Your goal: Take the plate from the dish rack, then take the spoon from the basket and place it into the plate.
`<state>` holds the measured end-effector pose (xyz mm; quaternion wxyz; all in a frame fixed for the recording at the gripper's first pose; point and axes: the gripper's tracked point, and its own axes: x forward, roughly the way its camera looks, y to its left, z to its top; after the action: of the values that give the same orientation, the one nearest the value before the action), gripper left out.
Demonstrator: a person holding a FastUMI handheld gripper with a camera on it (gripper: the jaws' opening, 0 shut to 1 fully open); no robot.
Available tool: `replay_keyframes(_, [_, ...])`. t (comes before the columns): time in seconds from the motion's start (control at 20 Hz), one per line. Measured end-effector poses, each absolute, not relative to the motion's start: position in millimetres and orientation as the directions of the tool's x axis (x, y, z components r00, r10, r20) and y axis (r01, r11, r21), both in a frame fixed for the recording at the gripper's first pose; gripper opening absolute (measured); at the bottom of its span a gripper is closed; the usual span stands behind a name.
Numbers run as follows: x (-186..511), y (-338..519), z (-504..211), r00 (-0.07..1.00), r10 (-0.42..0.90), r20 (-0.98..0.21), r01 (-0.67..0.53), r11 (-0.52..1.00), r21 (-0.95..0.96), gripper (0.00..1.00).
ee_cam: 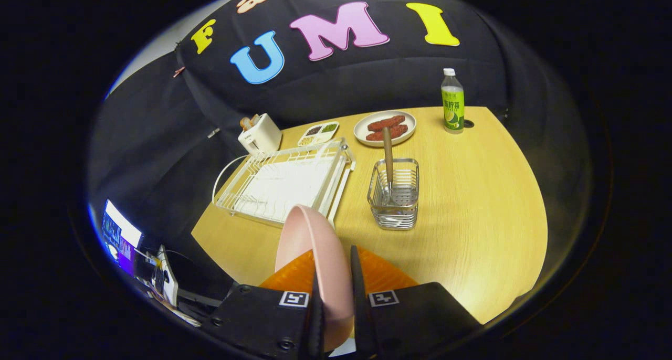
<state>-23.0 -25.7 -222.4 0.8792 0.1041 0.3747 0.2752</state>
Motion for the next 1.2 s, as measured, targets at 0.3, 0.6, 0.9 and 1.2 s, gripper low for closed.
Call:
replay_keyframes(0.3, [-10.4,-31.4,-284.1,0.449,0.604,-0.658,-0.429,0.792,0.434,0.27])
replay_keyframes(0.6, [-4.1,-38.3,-295.1,0.459,0.602,-0.653,-0.439,0.793,0.422,0.28])
replay_keyframes(0.9, [-0.7,-72.5,-291.5,0.537,0.550,-0.639,-0.439,0.830,0.345,0.53])
replay_keyframes(1.2, [32.4,-79.6,-236.4,0.707,0.504,-0.496,-0.473,0.858,0.199,0.98])
